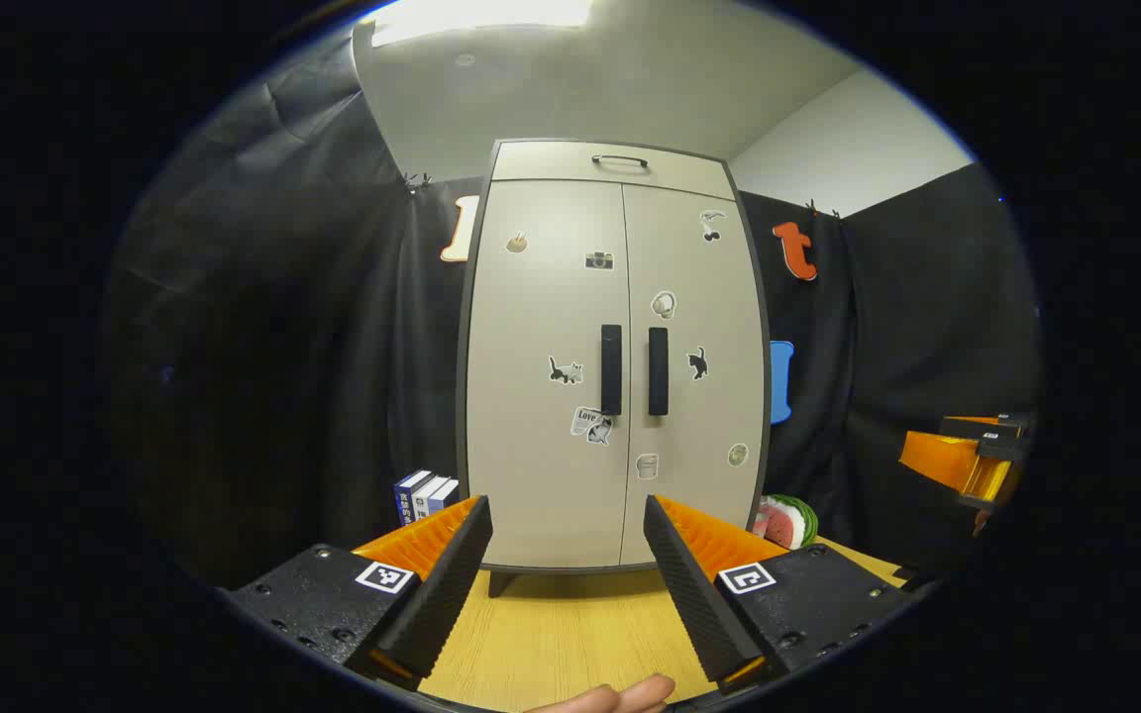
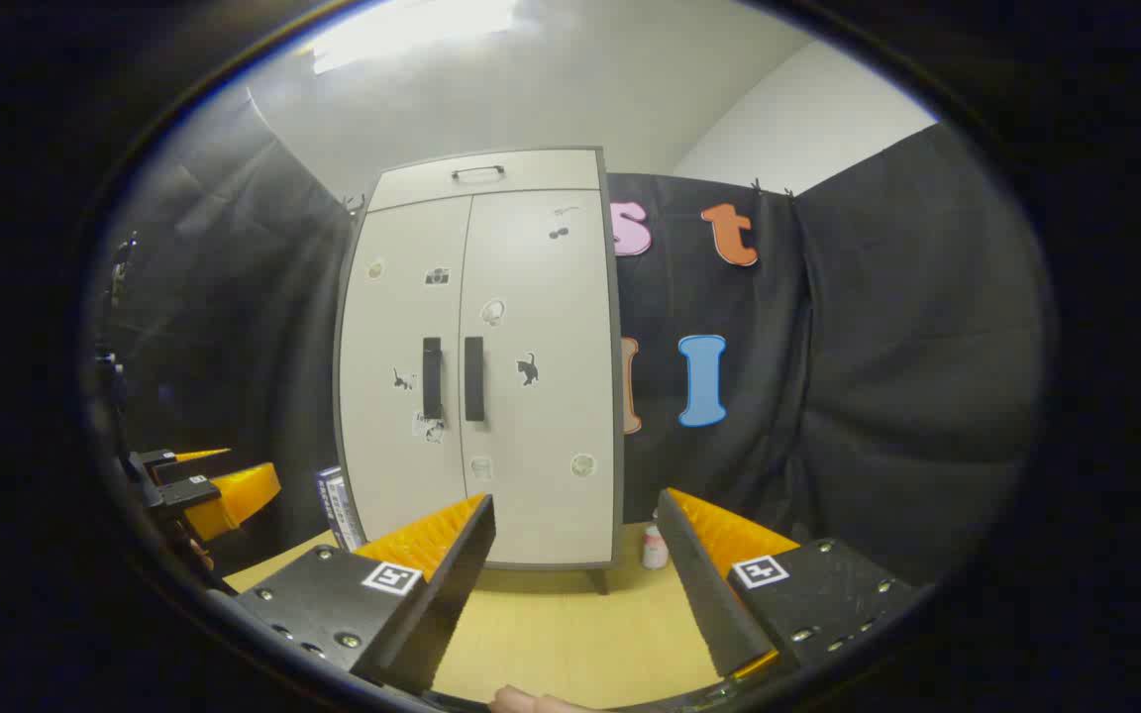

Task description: Open the right door of the double-door shoe cabinet with the right hand, and open the left door with the left hand.

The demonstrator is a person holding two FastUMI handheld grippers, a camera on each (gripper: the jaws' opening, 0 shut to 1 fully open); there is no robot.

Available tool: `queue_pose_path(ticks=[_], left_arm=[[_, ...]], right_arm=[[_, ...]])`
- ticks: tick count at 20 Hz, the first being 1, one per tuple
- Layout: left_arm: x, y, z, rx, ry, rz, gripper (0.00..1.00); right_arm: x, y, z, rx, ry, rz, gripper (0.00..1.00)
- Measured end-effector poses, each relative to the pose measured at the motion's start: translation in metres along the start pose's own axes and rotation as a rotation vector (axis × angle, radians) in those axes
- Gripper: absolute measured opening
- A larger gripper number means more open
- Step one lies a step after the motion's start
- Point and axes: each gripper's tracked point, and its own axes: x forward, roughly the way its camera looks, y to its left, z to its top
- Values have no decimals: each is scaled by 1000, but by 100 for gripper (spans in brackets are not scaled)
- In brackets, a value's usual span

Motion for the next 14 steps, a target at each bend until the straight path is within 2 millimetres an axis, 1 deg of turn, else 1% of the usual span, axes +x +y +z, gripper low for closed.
queue_pose_path(ticks=[4,6,9,11,12,13,14], left_arm=[[8,6,3,-20,4,7,96],[11,13,3,-24,3,19,96],[17,25,1,-22,8,43,96],[23,32,-2,-39,17,46,96],[26,34,-2,-43,18,42,93],[28,37,-4,-38,20,40,96],[31,41,-4,-29,14,41,96]], right_arm=[[10,3,6,-5,0,1,98],[16,9,7,-6,9,17,98],[22,13,9,-15,5,21,98],[30,17,8,-28,2,23,98],[35,20,5,-31,6,26,98],[40,24,1,-33,16,32,98],[47,29,-3,-32,28,40,98]])
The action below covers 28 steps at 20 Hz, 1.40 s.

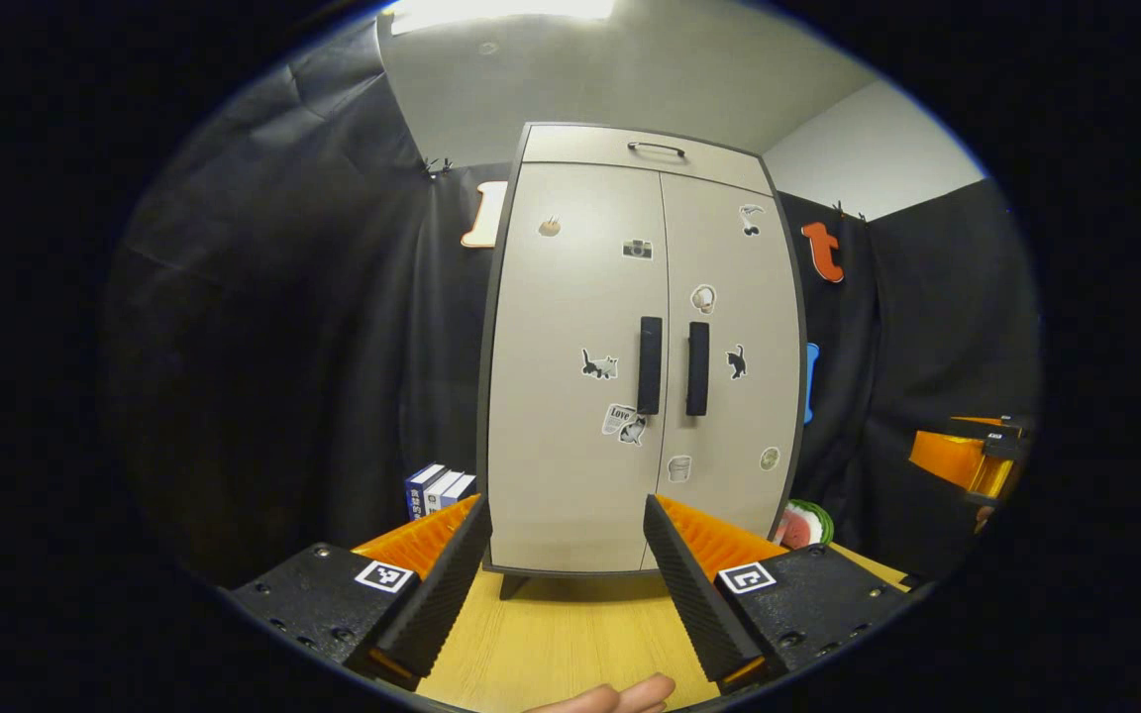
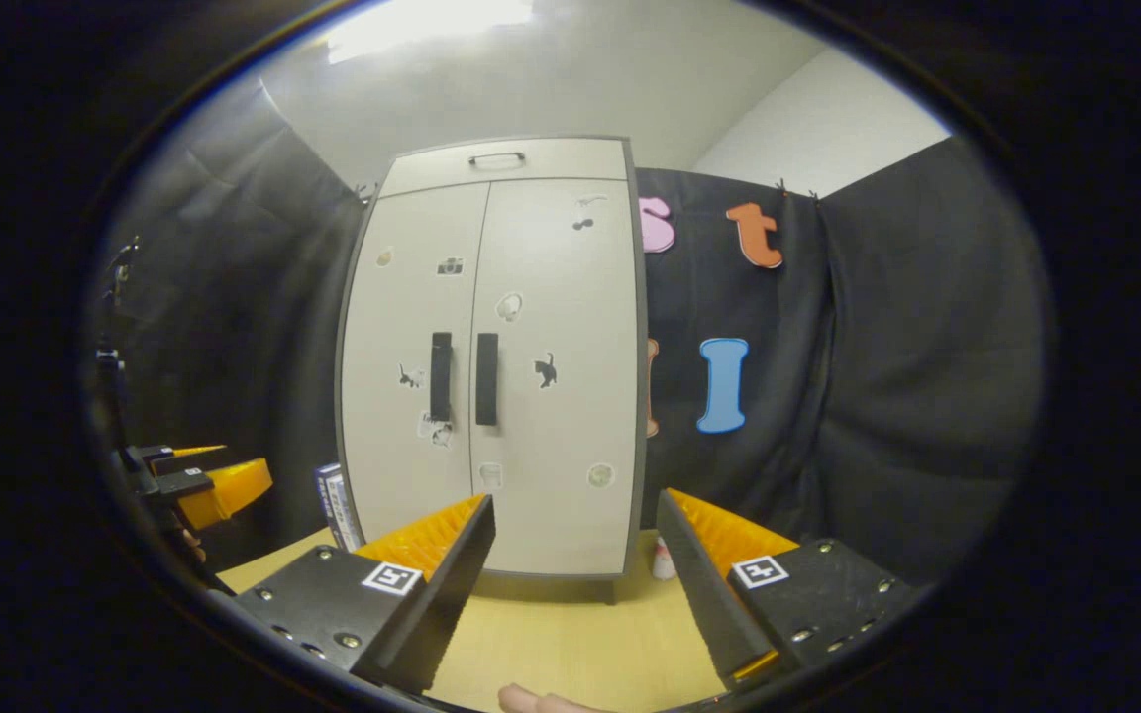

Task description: Open the right door of the double-door shoe cabinet with the right hand, and open the left door with the left hand.

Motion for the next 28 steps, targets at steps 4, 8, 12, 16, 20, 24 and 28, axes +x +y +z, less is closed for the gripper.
queue_pose_path(ticks=[4,8,12,16,20,24,28], left_arm=[[12,7,-9,3,16,-9,96],[26,13,-15,1,30,-16,92],[29,13,-15,-5,32,-33,96],[26,15,-18,17,34,-40,96],[22,19,-22,-3,42,-50,96],[15,30,-24,24,33,-32,100],[7,33,-29,30,37,-38,96]], right_arm=[[30,14,-7,1,24,13,94],[66,27,-2,37,42,19,98],[107,37,12,42,38,16,98],[146,53,31,14,11,29,98],[179,83,53,-17,-10,76,98],[213,119,63,5,-4,143,94],[257,129,62,8,12,139,94]])
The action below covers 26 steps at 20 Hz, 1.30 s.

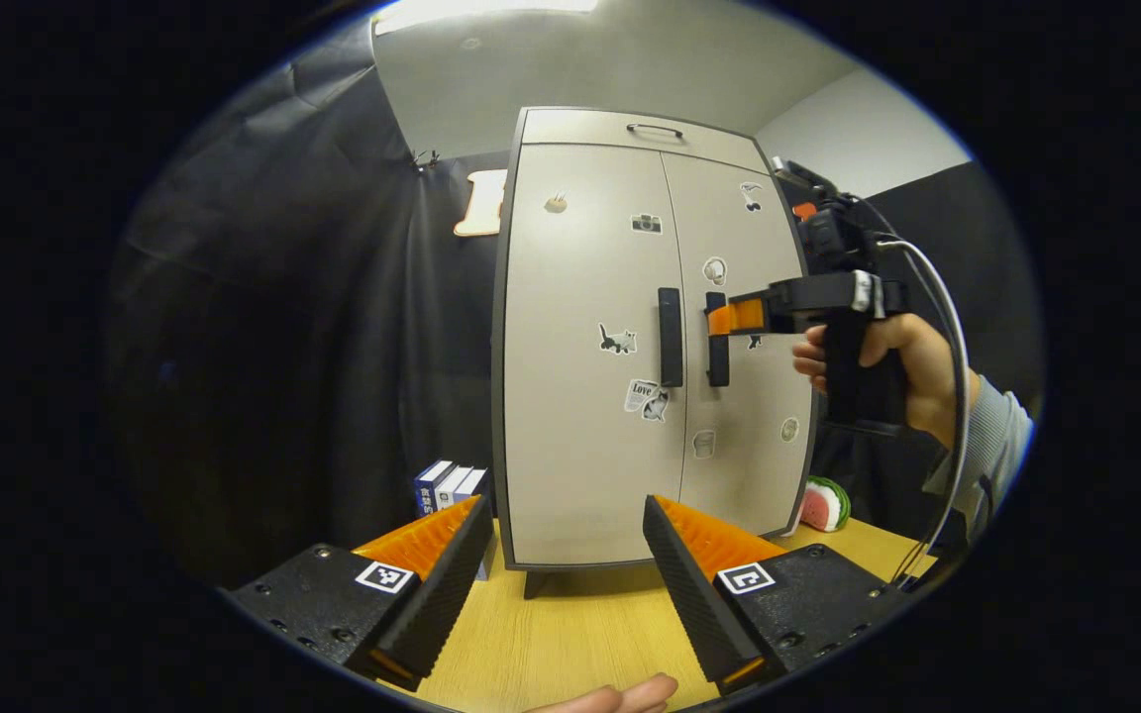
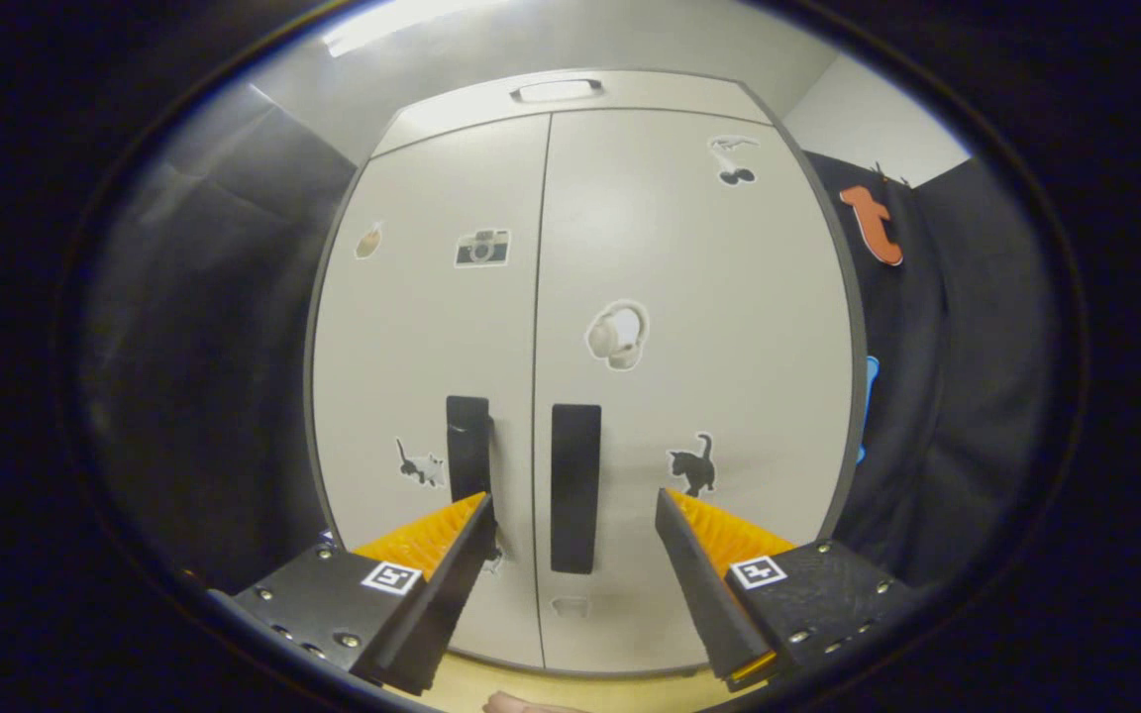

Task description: Open the right door of the double-door shoe cabinet with the right hand, and open the left door with the left hand.

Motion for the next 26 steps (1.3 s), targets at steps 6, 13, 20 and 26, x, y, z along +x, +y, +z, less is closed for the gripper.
queue_pose_path(ticks=[6,13,20,26], left_arm=[[-11,6,-7,4,5,-8,96],[-7,17,-18,-14,36,21,96],[-16,9,-24,-47,75,37,96],[-41,5,-13,-21,57,53,96]], right_arm=[[44,-6,-11,-8,17,-42,86],[61,1,-13,32,20,-72,37],[54,-2,-13,28,35,-77,23],[39,-2,-12,59,12,-61,23]])
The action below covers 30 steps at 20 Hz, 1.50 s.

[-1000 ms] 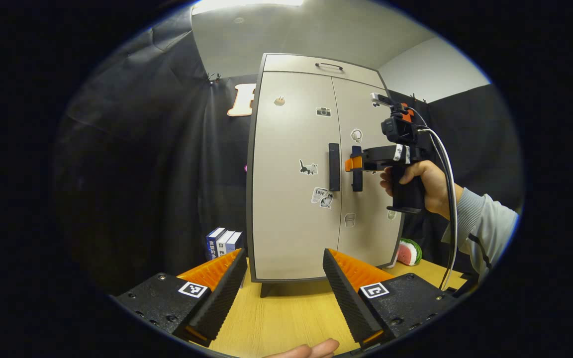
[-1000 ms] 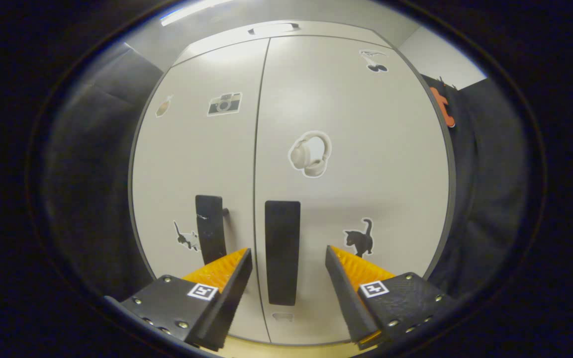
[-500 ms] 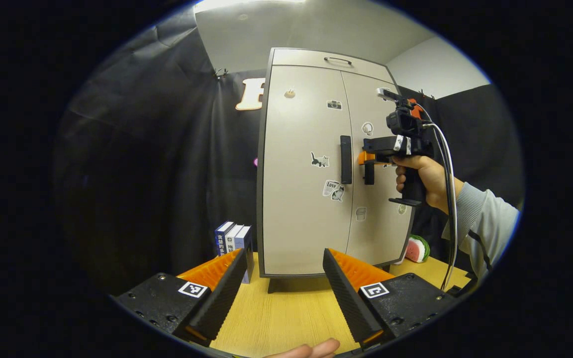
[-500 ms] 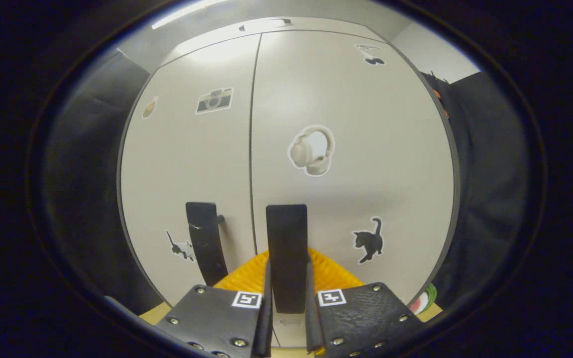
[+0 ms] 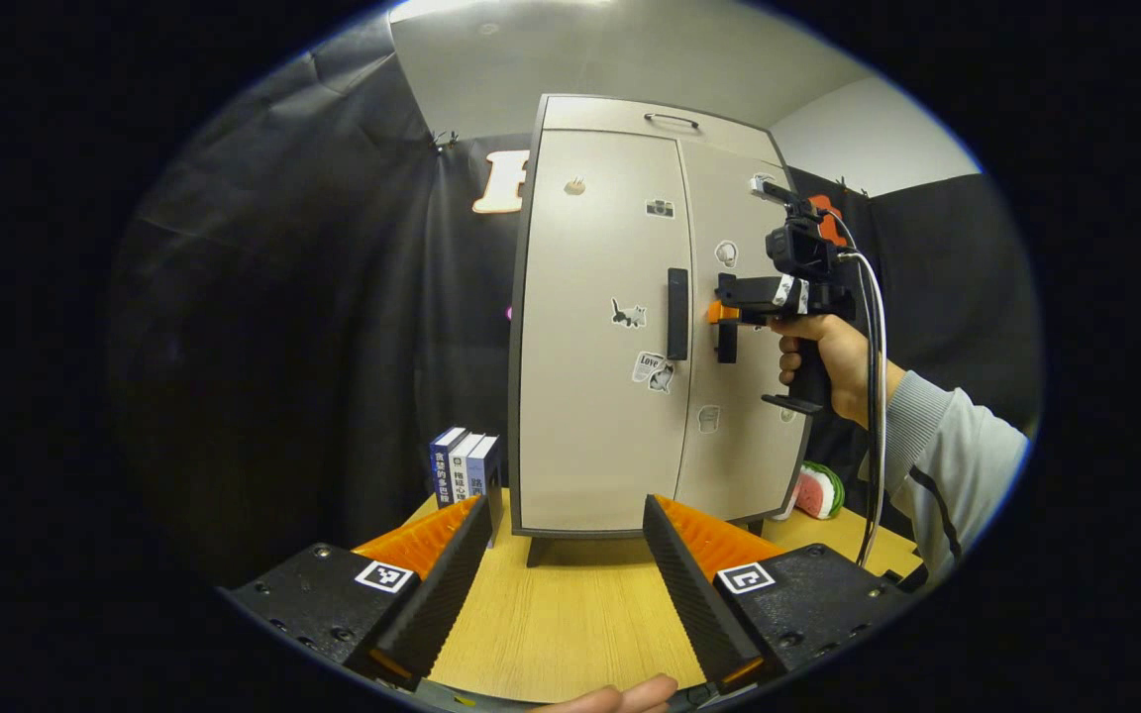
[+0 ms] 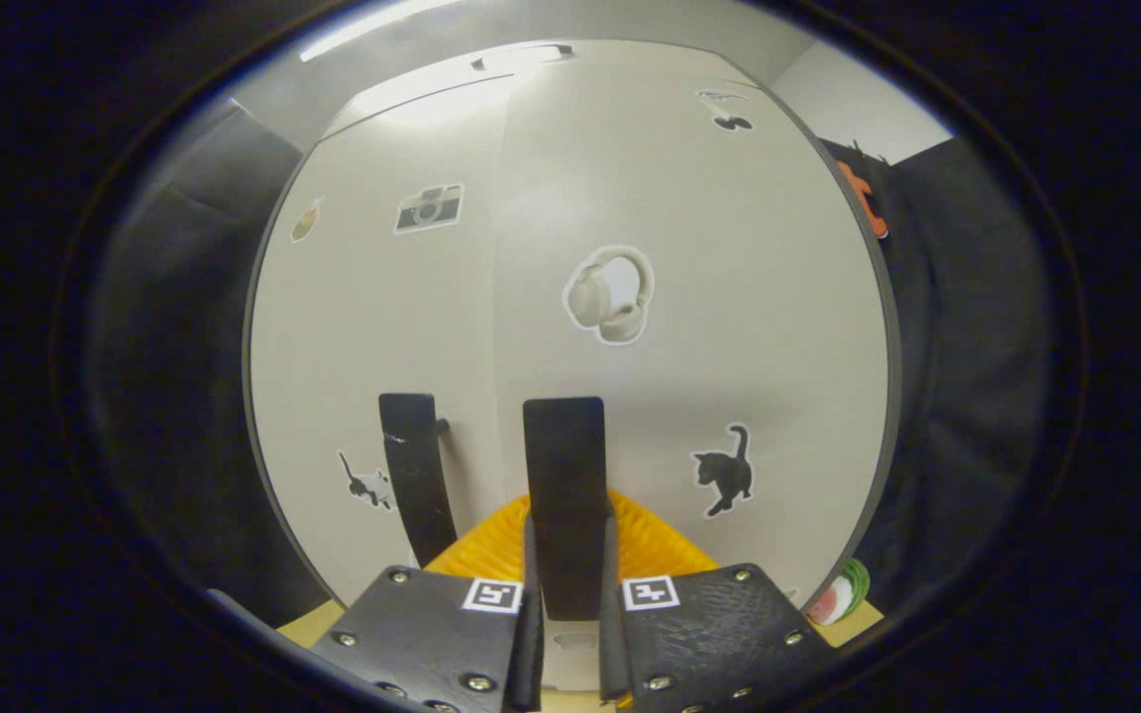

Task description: Open the right door of the double-door shoe cabinet with the right hand, and open the left door with the left hand.

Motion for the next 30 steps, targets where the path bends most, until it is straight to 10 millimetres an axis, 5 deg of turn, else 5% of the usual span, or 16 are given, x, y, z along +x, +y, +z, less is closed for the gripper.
queue_pose_path(ticks=[13,24,25,30], left_arm=[[-33,-39,20,-33,-60,-44,96],[-15,-30,17,23,-39,48,100],[-12,-27,16,23,-31,61,92],[10,-17,12,16,-3,96,92]], right_arm=[[-78,-28,2,-24,18,83,22],[-113,-49,2,12,20,176,22],[-118,-52,1,5,24,185,22],[-134,-69,3,-29,35,191,22]])
